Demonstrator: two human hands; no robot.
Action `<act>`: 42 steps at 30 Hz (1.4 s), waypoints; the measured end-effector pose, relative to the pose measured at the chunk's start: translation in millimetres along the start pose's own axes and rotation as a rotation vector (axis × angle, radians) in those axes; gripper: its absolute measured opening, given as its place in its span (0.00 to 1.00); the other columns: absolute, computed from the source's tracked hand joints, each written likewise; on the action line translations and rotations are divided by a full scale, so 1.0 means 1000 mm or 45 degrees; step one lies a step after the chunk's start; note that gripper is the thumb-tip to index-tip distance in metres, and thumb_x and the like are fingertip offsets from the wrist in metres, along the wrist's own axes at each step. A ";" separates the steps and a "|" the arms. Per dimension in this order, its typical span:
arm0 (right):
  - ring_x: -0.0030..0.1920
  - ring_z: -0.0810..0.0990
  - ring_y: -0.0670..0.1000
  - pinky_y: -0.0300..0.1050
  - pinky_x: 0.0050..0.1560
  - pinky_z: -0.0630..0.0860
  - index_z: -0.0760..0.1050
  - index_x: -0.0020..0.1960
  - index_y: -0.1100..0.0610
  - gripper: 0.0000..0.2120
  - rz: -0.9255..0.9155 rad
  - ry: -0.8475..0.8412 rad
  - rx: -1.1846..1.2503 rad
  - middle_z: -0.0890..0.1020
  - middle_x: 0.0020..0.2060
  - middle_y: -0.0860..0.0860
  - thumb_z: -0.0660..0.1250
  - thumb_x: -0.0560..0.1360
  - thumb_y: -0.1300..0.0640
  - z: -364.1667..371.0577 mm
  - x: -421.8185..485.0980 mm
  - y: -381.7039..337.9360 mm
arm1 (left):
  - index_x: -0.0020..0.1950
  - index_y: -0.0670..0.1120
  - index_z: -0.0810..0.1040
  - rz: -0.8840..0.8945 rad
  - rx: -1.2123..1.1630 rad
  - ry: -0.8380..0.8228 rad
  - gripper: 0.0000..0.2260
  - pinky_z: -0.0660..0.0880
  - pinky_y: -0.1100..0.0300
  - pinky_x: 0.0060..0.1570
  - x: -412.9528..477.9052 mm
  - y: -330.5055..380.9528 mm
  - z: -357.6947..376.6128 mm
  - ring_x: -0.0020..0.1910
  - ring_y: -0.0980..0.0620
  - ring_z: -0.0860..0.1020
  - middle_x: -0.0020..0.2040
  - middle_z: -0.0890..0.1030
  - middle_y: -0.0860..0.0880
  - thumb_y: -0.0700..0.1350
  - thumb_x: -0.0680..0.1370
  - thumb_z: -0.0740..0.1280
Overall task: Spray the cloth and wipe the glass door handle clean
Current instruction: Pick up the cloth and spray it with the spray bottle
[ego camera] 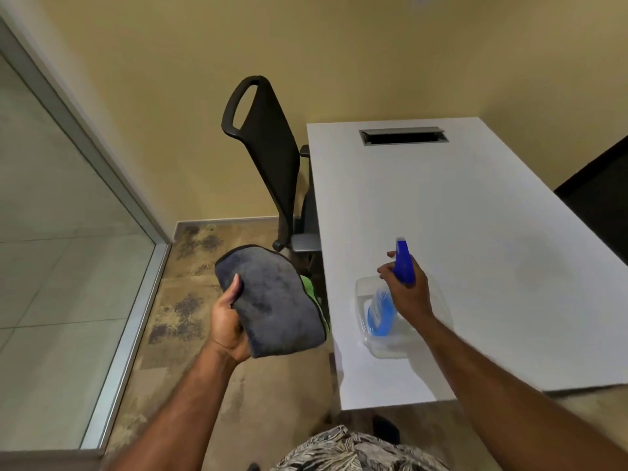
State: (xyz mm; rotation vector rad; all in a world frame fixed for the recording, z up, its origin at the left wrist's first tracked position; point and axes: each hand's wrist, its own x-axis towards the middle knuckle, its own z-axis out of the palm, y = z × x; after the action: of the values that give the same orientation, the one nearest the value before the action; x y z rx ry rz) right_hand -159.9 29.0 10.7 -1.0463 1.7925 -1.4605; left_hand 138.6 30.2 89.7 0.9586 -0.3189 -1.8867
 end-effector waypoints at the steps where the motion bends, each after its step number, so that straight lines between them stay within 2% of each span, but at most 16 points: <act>1: 0.45 0.83 0.51 0.36 0.47 0.80 0.76 0.59 0.58 0.12 -0.016 0.004 0.018 0.83 0.49 0.50 0.70 0.77 0.62 0.000 0.001 -0.003 | 0.47 0.40 0.88 0.011 0.003 -0.003 0.27 0.84 0.50 0.44 -0.001 0.002 -0.001 0.50 0.42 0.86 0.52 0.86 0.40 0.54 0.85 0.55; 3: 0.41 0.84 0.49 0.39 0.45 0.82 0.77 0.59 0.59 0.11 -0.074 -0.001 0.012 0.84 0.48 0.56 0.69 0.77 0.62 0.003 0.001 -0.014 | 0.47 0.40 0.89 0.024 -0.028 -0.026 0.27 0.84 0.50 0.44 -0.001 0.009 -0.005 0.50 0.42 0.86 0.52 0.86 0.40 0.54 0.85 0.55; 7: 0.32 0.82 0.47 0.44 0.38 0.80 0.78 0.55 0.62 0.08 -0.274 -0.077 0.000 0.84 0.46 0.55 0.69 0.76 0.62 0.004 0.001 -0.057 | 0.50 0.39 0.88 0.046 -0.110 -0.083 0.27 0.84 0.49 0.45 0.004 0.018 -0.014 0.53 0.42 0.85 0.54 0.85 0.40 0.53 0.85 0.53; 10: 0.32 0.82 0.47 0.37 0.37 0.79 0.78 0.56 0.64 0.13 -0.410 -0.193 -0.010 0.83 0.48 0.55 0.66 0.74 0.60 0.000 -0.002 -0.105 | 0.51 0.38 0.87 0.080 -0.223 -0.132 0.29 0.83 0.49 0.47 0.007 0.023 -0.023 0.54 0.41 0.84 0.53 0.85 0.39 0.52 0.86 0.50; 13: 0.32 0.82 0.46 0.32 0.37 0.78 0.78 0.53 0.61 0.09 -0.456 -0.367 -0.031 0.84 0.46 0.54 0.67 0.74 0.59 0.002 -0.015 -0.150 | 0.50 0.40 0.88 0.135 -0.163 -0.063 0.27 0.83 0.45 0.51 0.006 0.029 -0.030 0.55 0.41 0.84 0.55 0.85 0.39 0.55 0.85 0.54; 17: 0.31 0.82 0.51 0.36 0.34 0.79 0.79 0.47 0.60 0.03 -0.436 -0.623 -0.133 0.83 0.35 0.56 0.70 0.74 0.61 0.029 -0.045 -0.167 | 0.55 0.39 0.86 0.158 -0.141 -0.035 0.26 0.78 0.40 0.58 0.007 0.044 -0.033 0.58 0.39 0.82 0.58 0.84 0.39 0.56 0.85 0.56; 19: 0.30 0.81 0.55 0.39 0.32 0.79 0.80 0.44 0.61 0.02 -0.353 -0.725 -0.183 0.81 0.30 0.57 0.72 0.74 0.64 0.045 -0.059 -0.162 | 0.54 0.40 0.87 0.166 -0.165 -0.025 0.26 0.79 0.41 0.58 0.005 0.049 -0.034 0.57 0.39 0.83 0.57 0.84 0.40 0.57 0.85 0.56; 21: 0.29 0.81 0.53 0.35 0.30 0.76 0.80 0.42 0.60 0.03 -0.246 -0.790 -0.231 0.81 0.29 0.57 0.73 0.73 0.64 0.057 -0.072 -0.153 | 0.52 0.39 0.87 0.157 -0.161 -0.013 0.26 0.77 0.44 0.57 0.003 0.049 -0.035 0.55 0.39 0.83 0.55 0.84 0.40 0.57 0.84 0.57; 24: 0.27 0.79 0.47 0.32 0.28 0.73 0.78 0.37 0.57 0.08 -0.117 -0.761 -0.251 0.78 0.25 0.51 0.74 0.72 0.62 0.068 -0.087 -0.140 | 0.53 0.38 0.86 0.149 -0.168 -0.013 0.25 0.74 0.45 0.58 0.002 0.050 -0.037 0.55 0.39 0.83 0.55 0.84 0.39 0.56 0.84 0.58; 26: 0.27 0.79 0.47 0.33 0.29 0.73 0.76 0.36 0.54 0.10 -0.098 -0.719 -0.270 0.77 0.24 0.48 0.75 0.72 0.60 0.072 -0.092 -0.139 | 0.52 0.39 0.87 0.162 -0.169 -0.021 0.24 0.75 0.45 0.58 0.001 0.052 -0.040 0.54 0.39 0.83 0.54 0.84 0.40 0.56 0.83 0.58; 30: 0.30 0.81 0.47 0.31 0.30 0.73 0.76 0.38 0.52 0.09 -0.107 -0.784 -0.303 0.79 0.27 0.49 0.75 0.72 0.60 0.070 -0.094 -0.141 | 0.52 0.39 0.87 0.148 -0.172 -0.028 0.24 0.74 0.45 0.58 0.002 0.051 -0.041 0.53 0.40 0.83 0.54 0.84 0.40 0.56 0.83 0.59; 34: 0.33 0.81 0.41 0.29 0.30 0.74 0.76 0.40 0.51 0.10 -0.156 -0.823 -0.274 0.78 0.29 0.51 0.74 0.72 0.63 0.062 -0.094 -0.144 | 0.51 0.39 0.87 0.158 -0.169 -0.038 0.24 0.74 0.44 0.58 0.005 0.053 -0.045 0.52 0.40 0.84 0.52 0.85 0.40 0.56 0.82 0.59; 36: 0.33 0.82 0.44 0.30 0.30 0.75 0.76 0.41 0.52 0.10 -0.212 -0.836 -0.229 0.78 0.28 0.52 0.74 0.72 0.64 0.056 -0.093 -0.144 | 0.53 0.39 0.87 0.172 -0.160 -0.056 0.22 0.74 0.43 0.60 0.005 0.055 -0.044 0.54 0.39 0.83 0.54 0.84 0.40 0.56 0.80 0.62; 38: 0.33 0.83 0.49 0.33 0.31 0.77 0.78 0.43 0.54 0.07 -0.258 -0.849 -0.204 0.81 0.30 0.52 0.75 0.71 0.60 0.051 -0.093 -0.141 | 0.56 0.39 0.85 0.182 -0.171 -0.053 0.22 0.73 0.42 0.62 0.008 0.056 -0.047 0.56 0.38 0.82 0.56 0.83 0.39 0.56 0.78 0.64; 40: 0.34 0.83 0.51 0.35 0.31 0.78 0.78 0.43 0.56 0.08 -0.246 -0.833 -0.174 0.82 0.31 0.51 0.73 0.68 0.54 0.047 -0.093 -0.138 | 0.59 0.39 0.82 0.189 -0.181 -0.024 0.22 0.72 0.41 0.63 0.011 0.057 -0.050 0.58 0.38 0.81 0.58 0.83 0.39 0.56 0.79 0.64; 42: 0.34 0.83 0.52 0.35 0.32 0.78 0.77 0.43 0.57 0.09 -0.231 -0.834 -0.173 0.82 0.31 0.52 0.70 0.67 0.53 0.045 -0.094 -0.135 | 0.58 0.39 0.84 0.177 -0.211 -0.014 0.22 0.71 0.41 0.65 0.015 0.057 -0.053 0.59 0.38 0.81 0.58 0.83 0.39 0.56 0.81 0.61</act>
State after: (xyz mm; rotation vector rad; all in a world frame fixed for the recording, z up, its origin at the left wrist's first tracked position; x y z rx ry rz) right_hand -47.0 75.4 129.4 -1.5696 1.3538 -0.9319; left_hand 210.2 -2.1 81.0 0.7950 -0.2260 -1.7619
